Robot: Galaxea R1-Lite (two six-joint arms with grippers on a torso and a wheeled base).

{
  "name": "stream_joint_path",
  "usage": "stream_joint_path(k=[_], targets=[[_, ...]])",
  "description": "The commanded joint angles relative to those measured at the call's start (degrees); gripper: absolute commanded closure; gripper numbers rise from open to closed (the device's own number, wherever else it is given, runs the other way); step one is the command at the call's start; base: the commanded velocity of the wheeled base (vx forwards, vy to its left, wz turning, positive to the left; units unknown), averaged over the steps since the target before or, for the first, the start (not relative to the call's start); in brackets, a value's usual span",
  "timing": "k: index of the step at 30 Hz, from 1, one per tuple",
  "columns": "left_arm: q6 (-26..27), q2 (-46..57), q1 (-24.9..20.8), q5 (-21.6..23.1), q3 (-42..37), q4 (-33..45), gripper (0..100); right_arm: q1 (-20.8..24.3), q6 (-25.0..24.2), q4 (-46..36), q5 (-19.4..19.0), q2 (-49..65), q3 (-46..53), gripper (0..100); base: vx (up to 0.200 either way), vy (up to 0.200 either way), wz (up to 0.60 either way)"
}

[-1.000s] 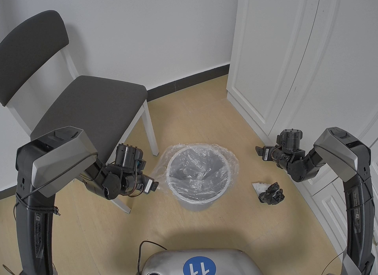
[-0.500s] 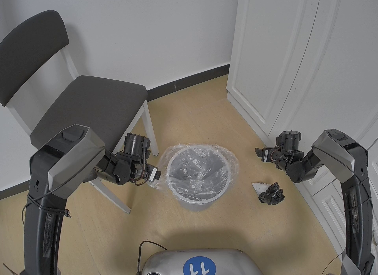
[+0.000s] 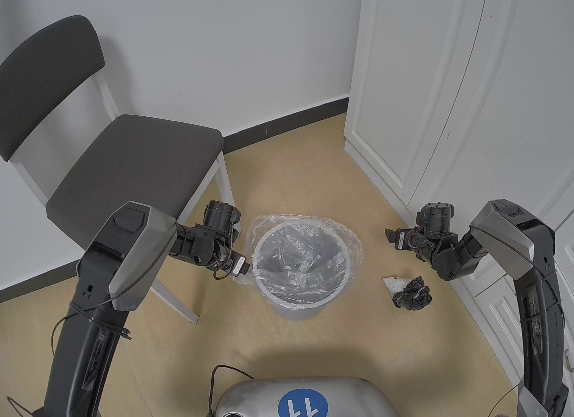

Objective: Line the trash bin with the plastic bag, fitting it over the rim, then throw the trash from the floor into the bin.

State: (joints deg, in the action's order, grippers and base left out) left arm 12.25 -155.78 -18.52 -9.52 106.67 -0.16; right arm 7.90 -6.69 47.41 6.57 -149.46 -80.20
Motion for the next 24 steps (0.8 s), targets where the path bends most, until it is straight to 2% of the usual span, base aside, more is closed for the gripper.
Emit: stream_joint_path(k=[1,2,3,9,11,12,15,16,17,19,24], targets=[[3.7,-9.1,0.7,0.3,7.9,4.6,0,0.5,0.0,0.1,0.0,-0.4,0.3,0,0.0,0.0,0.0],[7.0,-9.7,0.9,0.6,7.9,3.7,0,0.5,0.0,0.1,0.0,-0.5,0.3,0,0.0,0.0,0.0],[7.6,-9.9,1.0,0.6,7.9,3.4,0,0.5,0.0,0.1,0.0,-0.5,0.3,0,0.0,0.0,0.0],[7.8,-10.9,1.5,0.6,7.9,0.3,0,1.2,0.0,0.2,0.0,-0.9,0.6,0,0.0,0.0,0.0],[6.8,-11.3,1.6,0.6,7.9,-3.3,0,1.7,0.0,0.8,0.0,-1.4,0.7,0,0.0,0.0,0.0],[4.4,-11.1,1.6,0.1,7.9,-5.7,0,2.0,-0.1,0.8,-0.1,-1.4,0.9,0,0.0,0.0,0.0],[0.9,-10.4,1.5,-0.1,7.9,-6.6,0,2.1,-0.1,0.8,-0.2,-1.1,1.7,0,0.0,0.0,0.0],[-2.4,-8.7,1.4,-0.1,7.9,-6.6,0,2.6,-0.1,0.8,-0.3,-0.7,2.6,0,0.0,0.0,0.0],[-2.6,-8.5,1.5,-0.1,7.9,-6.6,0,2.7,-0.1,0.8,-0.3,-0.6,2.7,0,0.0,0.0,0.0],[-5.7,-3.5,1.4,-0.1,2.1,-7.1,0,3.6,-0.1,0.8,-1.1,0.5,4.4,0,0.0,0.0,0.0],[-5.8,6.7,0.8,0.6,-14.6,-9.2,0,5.3,-0.2,1.0,-1.8,2.2,6.7,0,0.0,0.0,0.0]])
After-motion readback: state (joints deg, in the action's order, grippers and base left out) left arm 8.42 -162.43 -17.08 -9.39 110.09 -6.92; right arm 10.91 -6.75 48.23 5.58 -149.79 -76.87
